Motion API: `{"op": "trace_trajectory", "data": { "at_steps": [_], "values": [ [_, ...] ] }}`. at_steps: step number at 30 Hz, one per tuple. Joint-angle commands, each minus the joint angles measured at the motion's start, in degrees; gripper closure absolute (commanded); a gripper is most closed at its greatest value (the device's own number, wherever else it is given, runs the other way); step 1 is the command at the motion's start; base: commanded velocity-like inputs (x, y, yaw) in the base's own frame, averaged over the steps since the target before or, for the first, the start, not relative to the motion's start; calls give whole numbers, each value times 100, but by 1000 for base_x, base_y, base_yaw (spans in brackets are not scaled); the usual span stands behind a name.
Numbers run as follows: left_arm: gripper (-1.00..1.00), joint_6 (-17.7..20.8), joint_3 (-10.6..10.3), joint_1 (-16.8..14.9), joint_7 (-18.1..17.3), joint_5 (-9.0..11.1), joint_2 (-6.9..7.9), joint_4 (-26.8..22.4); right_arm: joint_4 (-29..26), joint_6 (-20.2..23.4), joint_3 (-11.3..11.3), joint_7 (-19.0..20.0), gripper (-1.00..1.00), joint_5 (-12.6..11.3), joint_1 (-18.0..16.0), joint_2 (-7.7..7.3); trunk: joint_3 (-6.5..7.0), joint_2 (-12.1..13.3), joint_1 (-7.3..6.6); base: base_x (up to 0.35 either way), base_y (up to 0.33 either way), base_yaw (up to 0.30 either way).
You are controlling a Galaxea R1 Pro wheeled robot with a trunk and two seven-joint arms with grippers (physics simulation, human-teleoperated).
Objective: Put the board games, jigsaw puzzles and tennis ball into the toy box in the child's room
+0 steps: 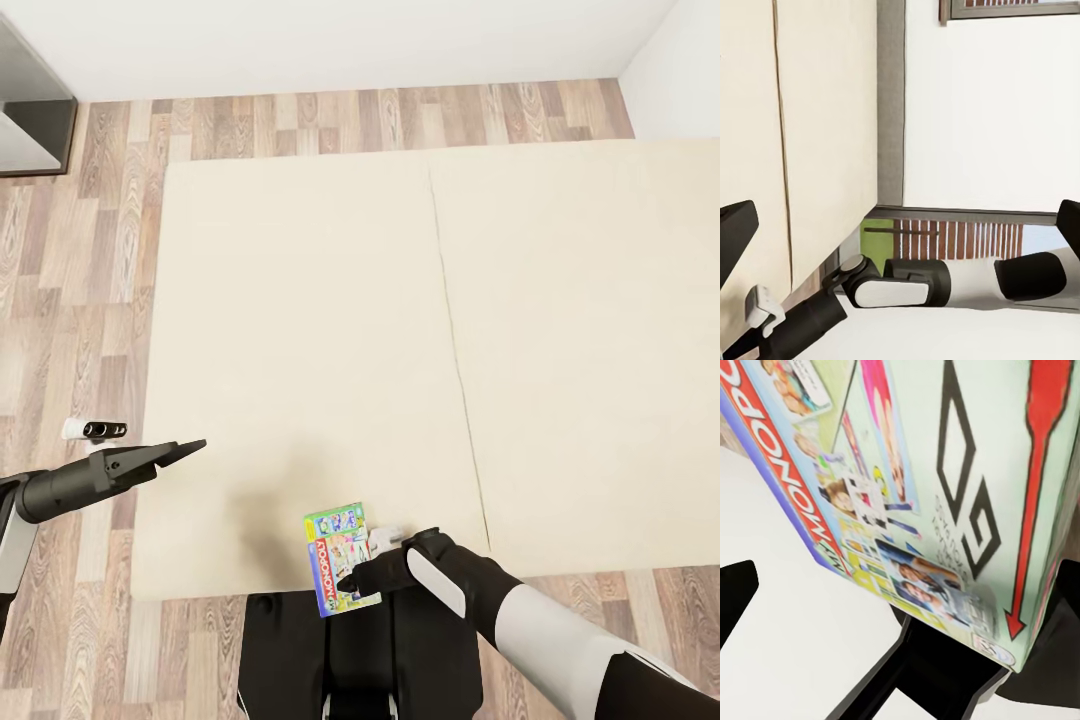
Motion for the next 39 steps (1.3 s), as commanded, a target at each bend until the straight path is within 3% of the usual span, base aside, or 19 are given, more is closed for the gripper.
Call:
{"op": "trace_trajectory", "data": {
  "at_steps": [1,10,15,31,39],
  "values": [
    [-100,61,1,0,-23,-4,4,-1,1,13,13,20,-100,14,-6,0,-5,-9,3,0,68,0],
    [-100,61,2,0,-23,-4,6,-1,1,11,7,27,-100,10,-6,-6,-5,-9,3,0,50,0],
    [-100,-14,11,163,2,-160,-130,161,-92,-59,-155,-1,-100,-67,20,37,-5,-9,3,0,0,0],
    [-100,-18,22,562,-5,-215,-108,676,19,76,-662,33,-100,-131,20,50,-5,-9,3,0,0,0],
    [-100,-18,23,562,-5,-215,-108,859,17,68,-663,45,-100,-133,20,61,-5,-9,3,0,0,0]
  ]
}}
